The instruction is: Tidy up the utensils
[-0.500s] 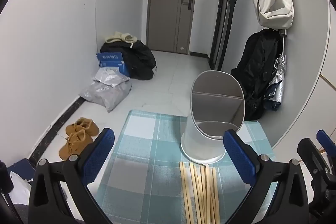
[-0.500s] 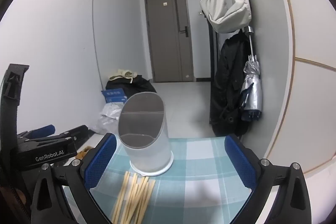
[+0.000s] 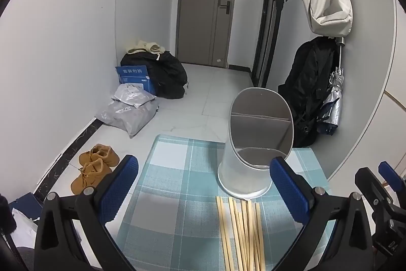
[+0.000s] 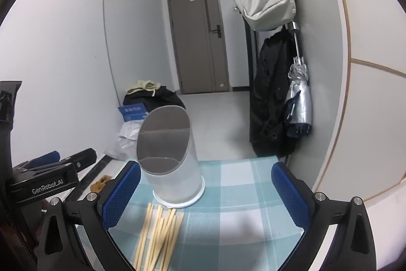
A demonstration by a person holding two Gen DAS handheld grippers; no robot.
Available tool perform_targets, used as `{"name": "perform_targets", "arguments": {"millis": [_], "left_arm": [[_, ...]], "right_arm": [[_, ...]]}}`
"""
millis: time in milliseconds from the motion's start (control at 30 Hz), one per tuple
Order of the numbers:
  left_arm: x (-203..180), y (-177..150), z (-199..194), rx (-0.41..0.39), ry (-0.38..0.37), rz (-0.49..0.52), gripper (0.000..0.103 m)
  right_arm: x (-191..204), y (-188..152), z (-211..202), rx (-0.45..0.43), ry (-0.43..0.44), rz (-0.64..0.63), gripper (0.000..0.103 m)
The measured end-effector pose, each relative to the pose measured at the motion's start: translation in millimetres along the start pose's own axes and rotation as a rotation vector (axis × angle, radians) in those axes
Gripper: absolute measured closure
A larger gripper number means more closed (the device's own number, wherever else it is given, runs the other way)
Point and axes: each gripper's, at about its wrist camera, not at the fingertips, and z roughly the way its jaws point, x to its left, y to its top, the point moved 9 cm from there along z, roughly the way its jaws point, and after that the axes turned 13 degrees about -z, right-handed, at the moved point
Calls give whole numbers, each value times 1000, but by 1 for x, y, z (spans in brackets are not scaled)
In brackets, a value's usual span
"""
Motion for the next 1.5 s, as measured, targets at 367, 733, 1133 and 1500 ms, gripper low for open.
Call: {"name": "perform_targets", "arguments": {"millis": [367, 733, 1133, 1500], "left_arm": [[2, -5, 4, 10, -2, -10, 1], [4, -6, 7, 26, 7, -27, 1], [4, -7, 7, 21, 12, -28, 1], [6, -6, 7, 24, 10, -33, 1]], "right_arm": [[2, 4, -3, -35, 23, -3, 0], [3, 4, -5, -33, 35, -1, 0], [1, 3, -6, -29, 24, 1, 0], [6, -1, -5, -15, 58, 6, 0]]}}
